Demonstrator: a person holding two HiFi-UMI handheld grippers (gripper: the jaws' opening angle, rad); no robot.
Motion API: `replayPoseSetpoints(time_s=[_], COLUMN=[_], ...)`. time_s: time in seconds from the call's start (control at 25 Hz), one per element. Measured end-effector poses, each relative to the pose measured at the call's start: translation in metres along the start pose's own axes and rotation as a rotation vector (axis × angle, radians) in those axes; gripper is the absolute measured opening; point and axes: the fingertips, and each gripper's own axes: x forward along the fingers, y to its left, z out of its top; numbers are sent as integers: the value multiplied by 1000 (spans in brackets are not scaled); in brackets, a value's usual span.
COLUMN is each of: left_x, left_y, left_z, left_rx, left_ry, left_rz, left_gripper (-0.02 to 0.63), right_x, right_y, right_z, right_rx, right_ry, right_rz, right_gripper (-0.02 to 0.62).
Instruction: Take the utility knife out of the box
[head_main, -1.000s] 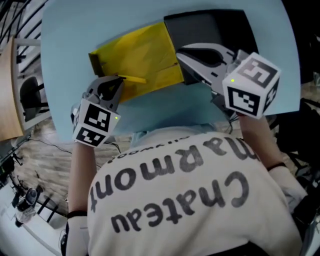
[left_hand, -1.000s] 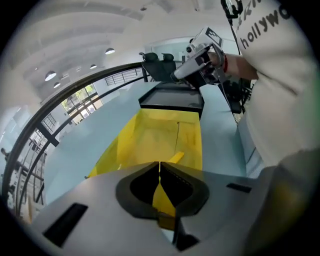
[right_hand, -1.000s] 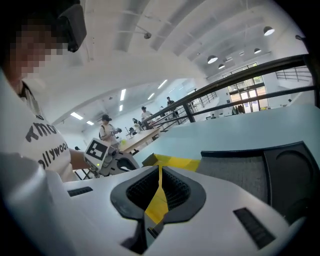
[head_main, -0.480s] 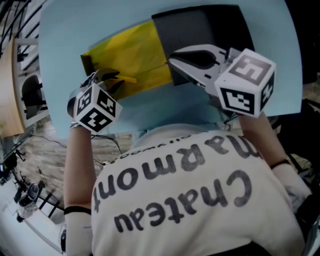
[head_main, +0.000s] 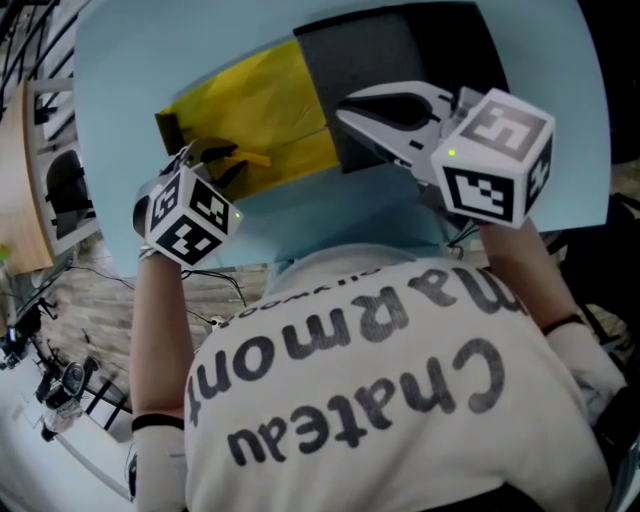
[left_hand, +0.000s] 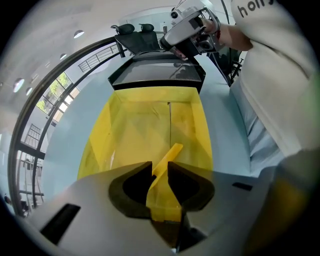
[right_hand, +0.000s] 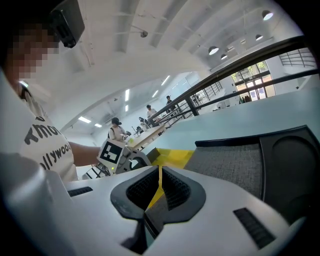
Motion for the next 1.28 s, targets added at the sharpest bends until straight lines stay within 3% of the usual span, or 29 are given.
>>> replayPoseSetpoints(time_s=[0.64, 0.88, 1.28], left_x=[2, 2, -2], left_y=[-5, -7, -6], left_z=[-7, -6, -6], left_rx=[91, 35, 35], left_ry=[106, 63, 1], left_rz=[-70, -51, -22], left_gripper=[96, 70, 58], right_x=[-5, -10, -14], right_y=[4, 5, 23], right_z=[3, 1, 5], right_rx=[13, 1, -10], right_ry=[-5, -11, -40], right_rz=[12, -6, -63], right_gripper=[44, 44, 44])
